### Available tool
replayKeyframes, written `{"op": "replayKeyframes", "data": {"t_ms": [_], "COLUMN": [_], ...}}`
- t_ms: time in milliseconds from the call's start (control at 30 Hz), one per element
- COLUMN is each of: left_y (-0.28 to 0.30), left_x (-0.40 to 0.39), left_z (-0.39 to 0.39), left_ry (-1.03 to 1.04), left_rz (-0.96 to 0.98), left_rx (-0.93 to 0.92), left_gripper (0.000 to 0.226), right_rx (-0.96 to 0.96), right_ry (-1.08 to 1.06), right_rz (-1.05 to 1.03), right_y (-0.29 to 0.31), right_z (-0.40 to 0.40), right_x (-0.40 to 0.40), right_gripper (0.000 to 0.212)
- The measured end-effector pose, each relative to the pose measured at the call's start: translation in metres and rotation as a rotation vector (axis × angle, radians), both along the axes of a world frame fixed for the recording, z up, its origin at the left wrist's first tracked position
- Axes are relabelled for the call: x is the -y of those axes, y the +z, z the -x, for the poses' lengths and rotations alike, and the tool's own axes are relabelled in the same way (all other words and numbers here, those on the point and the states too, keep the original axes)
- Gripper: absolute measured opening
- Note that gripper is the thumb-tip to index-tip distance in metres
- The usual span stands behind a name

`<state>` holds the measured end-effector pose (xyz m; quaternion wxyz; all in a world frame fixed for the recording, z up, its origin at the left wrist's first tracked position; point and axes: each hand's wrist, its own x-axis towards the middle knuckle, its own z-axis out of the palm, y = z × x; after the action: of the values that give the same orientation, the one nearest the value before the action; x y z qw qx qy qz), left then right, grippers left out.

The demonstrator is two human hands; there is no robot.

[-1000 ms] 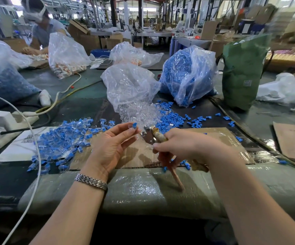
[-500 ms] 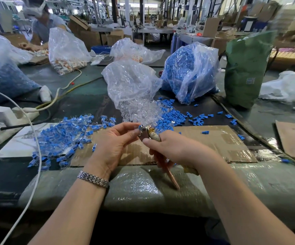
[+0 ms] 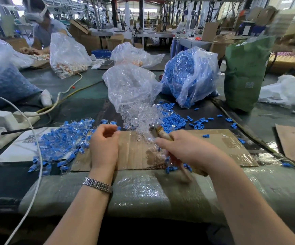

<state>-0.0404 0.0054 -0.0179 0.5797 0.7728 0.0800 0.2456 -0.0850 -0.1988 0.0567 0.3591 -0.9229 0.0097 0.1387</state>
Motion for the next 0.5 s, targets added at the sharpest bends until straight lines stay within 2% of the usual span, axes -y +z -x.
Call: {"op": "replayKeyframes", "data": {"t_ms": [67,133,300,500], "left_y": [0.002,0.003,0.008,0.009], "left_x": [-0.001,0.003,0.018,0.024], "left_z": [0.0,0.001,0.01,0.018], "left_ry": [0.203,0.215,-0.179,-0.515], "left_rz": [-0.138,-0.225,-0.333,-0.417], "left_rx": [-0.002,0.006,0.089,0.011], "left_gripper": [0.028,0.032,0.009,0.006], "right_rx": [0.096,0.162,0.144,0.151], "right_ry": [-0.077,-0.155,-0.264,-0.286], "right_rz": [0.131,0.296,0.613,0.566], "right_y": [0.002,-0.002,-0.027,-0.039], "right_z": [-0.004,-0.01,-0.022,-0.025], "right_x": [0.014,0.026,0.036,0.035], "right_gripper": [0.039,0.036,0.058,0.064]}}
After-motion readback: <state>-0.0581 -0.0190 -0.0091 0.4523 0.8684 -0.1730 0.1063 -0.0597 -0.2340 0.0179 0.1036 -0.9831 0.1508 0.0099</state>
